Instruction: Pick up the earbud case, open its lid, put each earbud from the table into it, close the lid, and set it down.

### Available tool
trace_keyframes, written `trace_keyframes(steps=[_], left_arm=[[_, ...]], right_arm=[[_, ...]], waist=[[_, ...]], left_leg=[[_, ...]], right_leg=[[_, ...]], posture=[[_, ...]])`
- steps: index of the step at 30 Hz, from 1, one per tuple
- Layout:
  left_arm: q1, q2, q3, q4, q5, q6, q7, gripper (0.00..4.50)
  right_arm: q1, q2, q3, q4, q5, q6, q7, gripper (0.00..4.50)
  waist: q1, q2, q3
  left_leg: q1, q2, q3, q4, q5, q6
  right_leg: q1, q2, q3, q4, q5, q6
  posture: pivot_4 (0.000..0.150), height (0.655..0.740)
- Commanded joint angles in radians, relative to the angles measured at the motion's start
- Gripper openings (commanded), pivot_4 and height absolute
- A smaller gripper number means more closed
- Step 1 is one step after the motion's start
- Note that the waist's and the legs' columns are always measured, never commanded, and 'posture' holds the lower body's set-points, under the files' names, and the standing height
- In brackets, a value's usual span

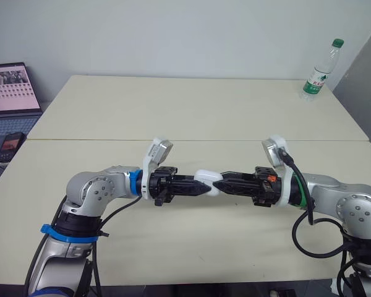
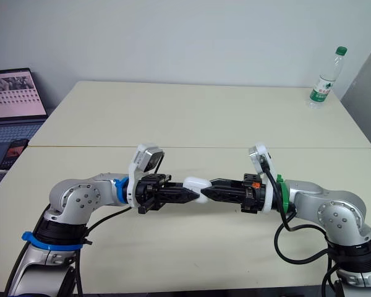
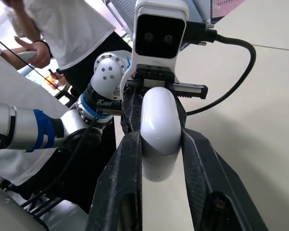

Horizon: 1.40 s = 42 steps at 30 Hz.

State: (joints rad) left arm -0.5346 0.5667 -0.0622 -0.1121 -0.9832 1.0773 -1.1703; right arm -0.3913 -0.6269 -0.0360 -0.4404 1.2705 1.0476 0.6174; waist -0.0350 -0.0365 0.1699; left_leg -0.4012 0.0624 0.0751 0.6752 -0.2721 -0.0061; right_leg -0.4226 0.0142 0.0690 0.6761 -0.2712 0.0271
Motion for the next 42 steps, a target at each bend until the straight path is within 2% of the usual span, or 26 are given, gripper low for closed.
trace_keyframes(steps=[1,4,14,15,26,34,40,42], left_arm=[[-0.007,0.006,0.008,-0.025,-0.010,-0.005,-0.024,0.79],[-0.006,0.004,0.009,-0.023,-0.005,-0.009,-0.020,0.79],[-0.004,-0.005,-0.008,-0.020,0.058,-0.082,-0.021,0.79],[-0.007,-0.009,-0.008,-0.017,0.064,-0.087,-0.017,0.79],[-0.009,-0.013,-0.017,-0.017,0.106,-0.115,-0.026,0.79],[0.005,-0.009,-0.025,-0.022,0.138,-0.141,-0.043,0.79],[0.019,-0.028,-0.033,-0.008,0.225,-0.271,-0.025,0.79],[0.027,-0.055,-0.037,0.001,0.301,-0.389,0.008,0.79]], right_arm=[[0.000,-0.003,-0.034,-0.019,-0.004,-0.024,-0.001,0.74],[0.001,-0.001,-0.036,-0.020,-0.008,-0.028,-0.007,0.74],[-0.034,-0.016,-0.030,-0.031,-0.095,-0.053,-0.018,4.40],[-0.042,-0.022,-0.022,-0.037,-0.107,-0.048,-0.020,4.50],[-0.114,-0.014,0.023,-0.017,-0.181,0.014,-0.104,4.50],[-0.147,-0.004,-0.008,0.026,-0.244,0.006,-0.152,4.50],[-0.159,-0.045,-0.048,0.035,-0.271,0.002,-0.132,4.50],[-0.159,-0.064,-0.060,0.031,-0.277,0.006,-0.130,4.50]], waist=[[0.000,0.000,0.000],[0.000,0.000,0.000],[0.000,0.000,0.000],[0.000,0.000,0.000],[0.002,0.000,0.000],[0.002,0.000,0.000],[0.003,0.000,0.000],[0.004,0.000,0.000]], left_leg=[[0.000,0.000,0.000,0.000,0.000,0.000],[0.000,0.000,0.000,0.000,0.000,0.000],[0.000,0.000,0.000,0.000,0.000,0.000],[0.000,0.000,0.000,0.000,0.000,0.000],[0.000,0.000,0.000,0.000,0.000,0.000],[0.000,0.000,0.000,0.000,0.000,0.000],[0.000,0.000,0.001,0.000,0.000,0.000],[0.000,0.000,0.001,0.000,0.000,0.000]], right_leg=[[0.000,0.000,0.000,0.000,0.000,0.000],[0.000,0.000,0.000,0.000,0.000,0.000],[0.000,0.000,0.000,0.000,0.000,0.000],[0.000,0.000,0.000,0.000,0.000,0.000],[0.000,0.000,0.000,0.000,0.001,-0.001],[0.000,0.000,0.000,0.001,0.001,-0.001],[-0.001,0.000,0.000,0.000,0.002,-0.004],[-0.001,0.000,0.000,0.000,0.002,-0.004]], posture=[[0.150,0.7362],[0.150,0.7362],[0.150,0.7362],[0.150,0.7362],[0.150,0.7362],[0.150,0.7362],[0.150,0.7362],[0.150,0.7362]])
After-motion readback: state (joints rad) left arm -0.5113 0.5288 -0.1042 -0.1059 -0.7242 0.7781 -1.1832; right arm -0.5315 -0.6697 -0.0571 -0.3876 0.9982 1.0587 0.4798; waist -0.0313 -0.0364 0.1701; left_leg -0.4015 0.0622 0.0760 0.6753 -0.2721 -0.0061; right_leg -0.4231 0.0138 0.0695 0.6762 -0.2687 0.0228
